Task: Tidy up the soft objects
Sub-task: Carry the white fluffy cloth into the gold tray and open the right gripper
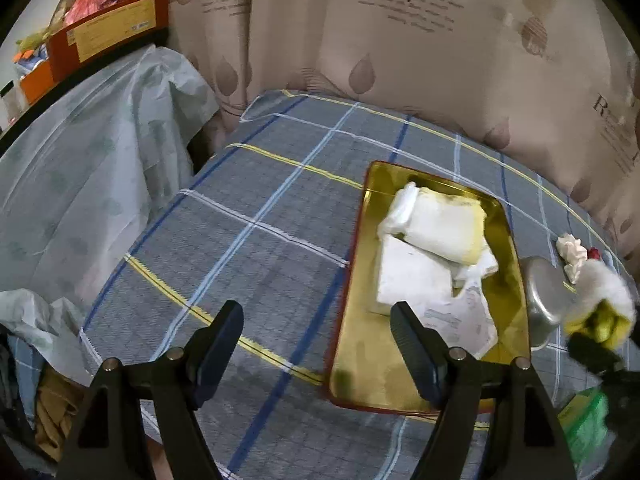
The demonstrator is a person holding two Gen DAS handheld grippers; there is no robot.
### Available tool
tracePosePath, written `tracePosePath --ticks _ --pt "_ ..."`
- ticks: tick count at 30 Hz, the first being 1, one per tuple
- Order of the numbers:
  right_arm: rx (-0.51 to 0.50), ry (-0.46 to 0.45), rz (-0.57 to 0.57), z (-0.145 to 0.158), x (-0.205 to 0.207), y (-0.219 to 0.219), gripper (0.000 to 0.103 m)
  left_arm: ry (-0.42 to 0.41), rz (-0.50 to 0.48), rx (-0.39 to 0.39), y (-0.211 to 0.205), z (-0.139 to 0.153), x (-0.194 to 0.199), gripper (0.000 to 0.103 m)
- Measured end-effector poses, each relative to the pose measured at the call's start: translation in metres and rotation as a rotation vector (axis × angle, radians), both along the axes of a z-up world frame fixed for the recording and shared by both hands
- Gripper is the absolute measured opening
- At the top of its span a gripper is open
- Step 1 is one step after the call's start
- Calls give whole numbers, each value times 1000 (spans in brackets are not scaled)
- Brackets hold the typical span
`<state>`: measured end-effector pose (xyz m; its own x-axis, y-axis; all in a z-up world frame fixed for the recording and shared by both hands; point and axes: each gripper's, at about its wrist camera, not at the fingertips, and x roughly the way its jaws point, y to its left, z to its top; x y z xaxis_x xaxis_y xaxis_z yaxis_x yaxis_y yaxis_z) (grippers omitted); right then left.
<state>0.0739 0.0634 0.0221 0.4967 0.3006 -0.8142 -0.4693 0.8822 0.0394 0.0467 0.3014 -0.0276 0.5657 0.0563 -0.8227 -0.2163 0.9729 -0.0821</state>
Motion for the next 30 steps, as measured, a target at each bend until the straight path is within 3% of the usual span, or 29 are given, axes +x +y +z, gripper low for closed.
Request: tracePosePath --ticks 7,21,30 --pt "-21 37 27 -31 25 44 49 4 39 -27 16 -2 1 78" --pt "-38 90 14 -59 49 69 53 23 48 -65 24 -5 2 78" --pt "-23 71 33 -57 47 77 74 27 46 -71 24 -6 3 78"
